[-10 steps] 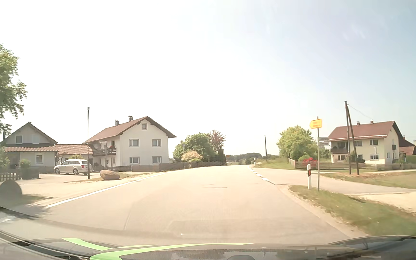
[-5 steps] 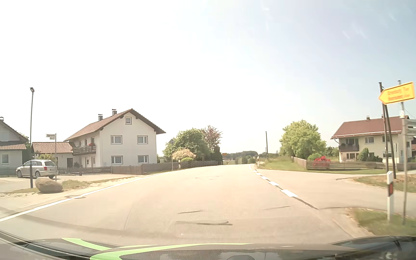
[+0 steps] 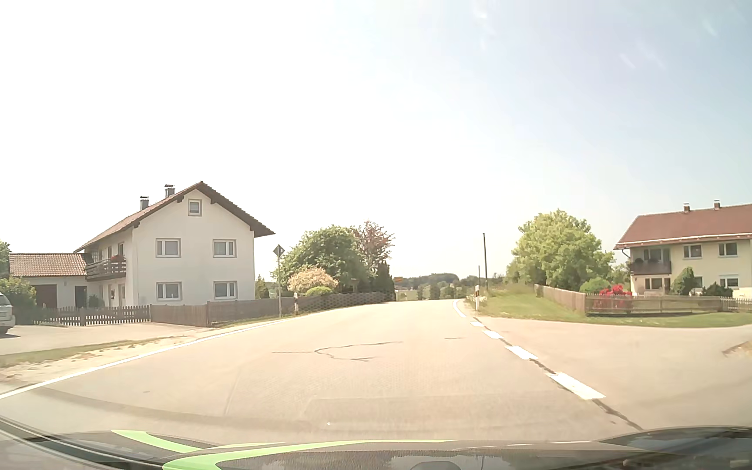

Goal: Follow the waypoints while adhering to traffic rules and regulations

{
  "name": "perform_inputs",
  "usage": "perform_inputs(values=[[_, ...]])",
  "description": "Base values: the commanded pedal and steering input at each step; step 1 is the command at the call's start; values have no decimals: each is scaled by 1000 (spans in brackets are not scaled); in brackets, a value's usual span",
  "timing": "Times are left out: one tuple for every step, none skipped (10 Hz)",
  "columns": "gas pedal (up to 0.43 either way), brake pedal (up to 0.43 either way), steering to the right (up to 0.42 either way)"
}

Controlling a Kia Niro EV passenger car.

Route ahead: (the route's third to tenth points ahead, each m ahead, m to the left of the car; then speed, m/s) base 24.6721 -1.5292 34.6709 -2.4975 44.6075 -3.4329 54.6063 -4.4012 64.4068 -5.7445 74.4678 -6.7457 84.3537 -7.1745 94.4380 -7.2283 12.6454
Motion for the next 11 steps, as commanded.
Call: perform_inputs(values=[[98, 0, 12], [98, 0, 13], [98, 0, 13], [98, 0, 13], [98, 0, 13], [98, 0, 13], [98, 0, 13], [98, 0, 13], [98, 0, 13], [98, 0, 13], [98, 0, 15]])
